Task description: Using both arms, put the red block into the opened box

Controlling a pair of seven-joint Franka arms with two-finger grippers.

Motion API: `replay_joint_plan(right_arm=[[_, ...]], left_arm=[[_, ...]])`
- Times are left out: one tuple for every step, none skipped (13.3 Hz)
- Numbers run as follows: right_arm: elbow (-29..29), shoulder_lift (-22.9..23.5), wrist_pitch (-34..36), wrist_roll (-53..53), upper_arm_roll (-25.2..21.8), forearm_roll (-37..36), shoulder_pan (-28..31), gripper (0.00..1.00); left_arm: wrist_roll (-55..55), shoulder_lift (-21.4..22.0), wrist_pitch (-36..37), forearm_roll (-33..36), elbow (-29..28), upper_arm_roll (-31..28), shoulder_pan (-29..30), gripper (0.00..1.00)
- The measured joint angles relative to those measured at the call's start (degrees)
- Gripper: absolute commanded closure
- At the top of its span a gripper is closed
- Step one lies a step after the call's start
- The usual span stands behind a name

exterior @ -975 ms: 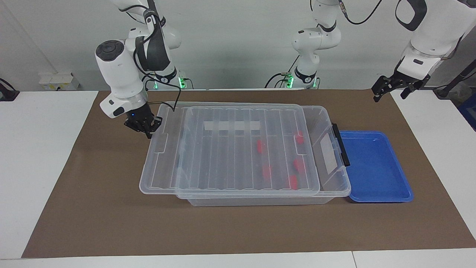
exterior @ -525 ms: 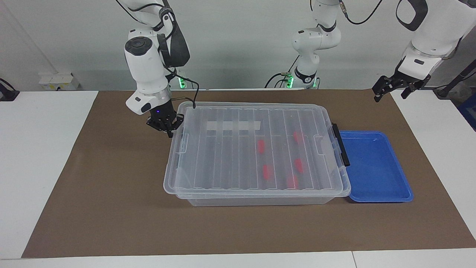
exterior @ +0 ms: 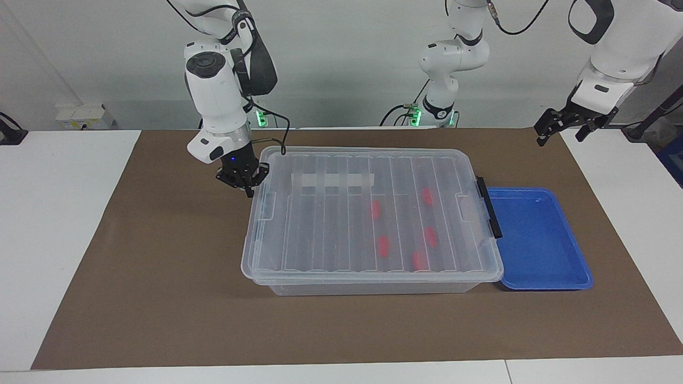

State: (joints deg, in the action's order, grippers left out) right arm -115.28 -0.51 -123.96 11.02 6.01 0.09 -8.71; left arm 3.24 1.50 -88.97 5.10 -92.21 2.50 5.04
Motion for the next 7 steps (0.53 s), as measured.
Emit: replay_joint_plan(right_arm=[[0.0, 0.1, -0.2, 0.0, 0.0, 0.0, 0.0, 1.0], [0.0, 0.1, -0.3, 0.0, 0.0, 0.0, 0.0, 1.0], [0.0, 0.1, -0.3, 0.0, 0.0, 0.0, 0.0, 1.0], [0.0, 0.1, -0.4, 0.0, 0.0, 0.0, -0.1, 1.0], [0.0, 0.1, -0.4, 0.0, 0.0, 0.0, -0.1, 1.0], [0.0, 0.1, -0.5, 0.0, 0.0, 0.0, -0.1, 1.0], [0.0, 0.1, -0.5, 0.0, 0.0, 0.0, -0.1, 1.0]], left_arm=[[0.0, 0.0, 0.0, 0.0, 0.0, 0.0, 0.0, 0.0], [0.1, 0.0, -0.1, 0.0, -0.1, 0.1, 0.0, 0.0], [0.1, 0.0, -0.1, 0.0, -0.1, 0.1, 0.0, 0.0], [0.1, 0.0, -0.1, 0.0, -0.2, 0.1, 0.0, 0.0], [0.1, 0.0, -0.2, 0.0, -0.2, 0.1, 0.0, 0.0], [0.1, 0.1, -0.2, 0.0, -0.3, 0.2, -0.1, 0.0], [0.1, 0.1, -0.2, 0.0, -0.3, 0.3, -0.1, 0.0]])
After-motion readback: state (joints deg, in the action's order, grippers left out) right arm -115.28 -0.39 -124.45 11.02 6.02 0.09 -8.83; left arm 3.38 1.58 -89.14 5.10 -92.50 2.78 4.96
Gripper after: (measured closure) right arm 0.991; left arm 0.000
